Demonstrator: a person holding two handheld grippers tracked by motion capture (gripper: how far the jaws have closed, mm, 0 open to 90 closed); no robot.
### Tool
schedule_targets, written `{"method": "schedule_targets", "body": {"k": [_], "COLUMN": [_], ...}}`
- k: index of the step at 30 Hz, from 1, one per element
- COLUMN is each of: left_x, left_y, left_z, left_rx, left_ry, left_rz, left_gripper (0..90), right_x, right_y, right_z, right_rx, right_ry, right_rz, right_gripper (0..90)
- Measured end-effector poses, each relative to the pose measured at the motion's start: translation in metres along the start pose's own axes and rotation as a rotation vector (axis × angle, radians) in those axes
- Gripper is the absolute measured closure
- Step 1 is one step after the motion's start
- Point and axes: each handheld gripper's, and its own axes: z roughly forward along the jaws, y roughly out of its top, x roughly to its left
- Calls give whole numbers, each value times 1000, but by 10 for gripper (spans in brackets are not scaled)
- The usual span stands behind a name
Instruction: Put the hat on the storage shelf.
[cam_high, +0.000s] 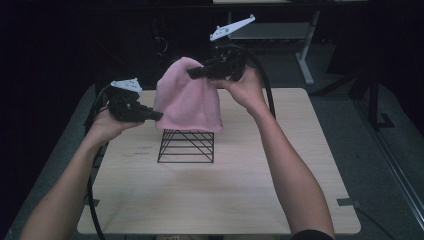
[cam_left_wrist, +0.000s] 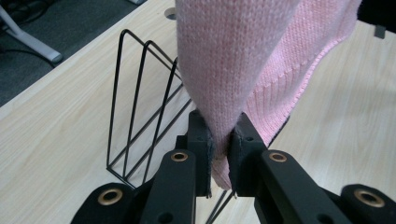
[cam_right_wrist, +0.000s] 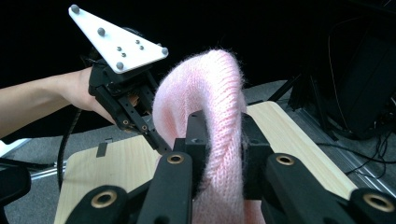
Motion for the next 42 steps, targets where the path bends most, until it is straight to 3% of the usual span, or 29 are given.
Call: {"method": "schedule_targets", "body": {"k": [11, 23, 34, 42], "left_x": [-3, -3, -1, -3], "left_y": [-3, -17, -31, -33], "left_z": [4, 2, 5, 7], "left_rx": [30, 68, 92, 133], "left_ry": [11, 20, 17, 41], "left_rz": [22, 3, -14, 14], "left_gripper": [805, 799, 812, 815], "right_x": [2, 14, 15, 16], "right_y": [-12, -11, -20, -24], "right_z": [1, 14, 25, 32], "right_rx": [-8, 30, 49, 64], "right_ry": [20, 64, 82, 99], "right_rz": [5, -9, -9, -6], "right_gripper": [774, 767, 763, 759]}}
